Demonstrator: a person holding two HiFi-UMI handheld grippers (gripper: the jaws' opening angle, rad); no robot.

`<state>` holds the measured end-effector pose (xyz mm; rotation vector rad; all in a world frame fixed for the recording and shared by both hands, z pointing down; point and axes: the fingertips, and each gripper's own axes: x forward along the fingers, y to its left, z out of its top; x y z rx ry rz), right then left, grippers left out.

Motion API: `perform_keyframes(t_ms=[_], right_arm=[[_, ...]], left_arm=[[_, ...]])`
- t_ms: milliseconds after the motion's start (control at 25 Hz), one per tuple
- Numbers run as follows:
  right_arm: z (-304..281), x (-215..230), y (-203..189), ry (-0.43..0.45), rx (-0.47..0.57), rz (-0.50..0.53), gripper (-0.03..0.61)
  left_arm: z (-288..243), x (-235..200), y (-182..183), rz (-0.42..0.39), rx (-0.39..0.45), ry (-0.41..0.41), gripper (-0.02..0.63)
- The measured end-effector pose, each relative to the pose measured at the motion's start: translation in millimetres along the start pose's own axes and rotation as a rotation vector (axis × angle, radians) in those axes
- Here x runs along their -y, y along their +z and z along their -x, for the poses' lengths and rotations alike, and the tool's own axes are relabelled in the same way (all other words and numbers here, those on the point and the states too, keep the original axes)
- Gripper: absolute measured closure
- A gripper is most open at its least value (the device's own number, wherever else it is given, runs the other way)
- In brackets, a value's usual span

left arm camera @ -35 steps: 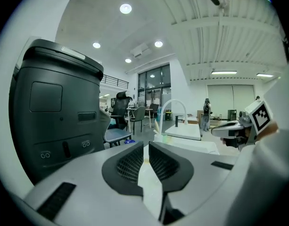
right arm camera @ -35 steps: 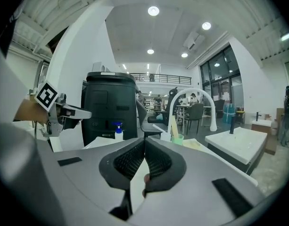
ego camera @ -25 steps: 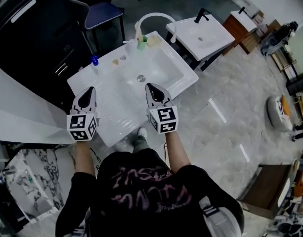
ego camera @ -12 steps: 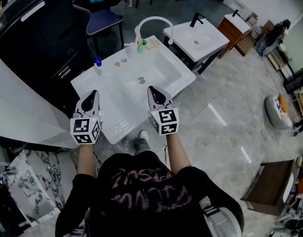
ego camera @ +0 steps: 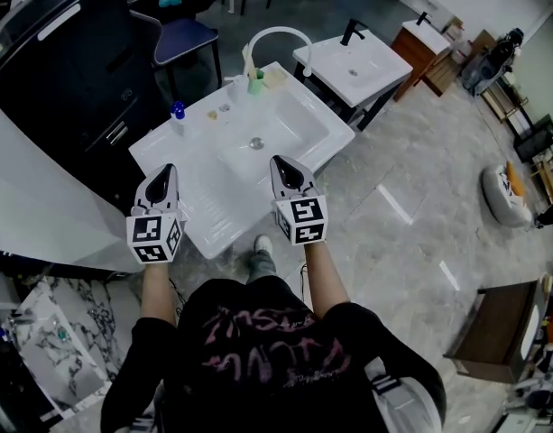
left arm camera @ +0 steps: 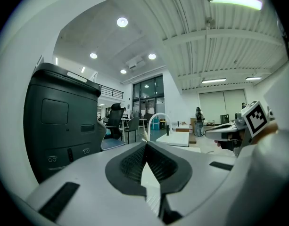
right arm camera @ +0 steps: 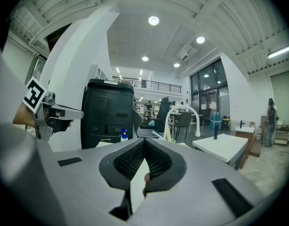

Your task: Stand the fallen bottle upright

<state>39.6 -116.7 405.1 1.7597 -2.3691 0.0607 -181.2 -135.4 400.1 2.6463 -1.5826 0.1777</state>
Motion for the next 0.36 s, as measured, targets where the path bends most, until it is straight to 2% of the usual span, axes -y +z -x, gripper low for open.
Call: perform_keyframes(t_ms=[360], right_arm=[[0.2,-6.2,-2.0,-0.006,-0.006,0.002,0.568]], left_arm=[[4.0,-6.5,-0.8,0.012,0.01,-0.003,0.598]])
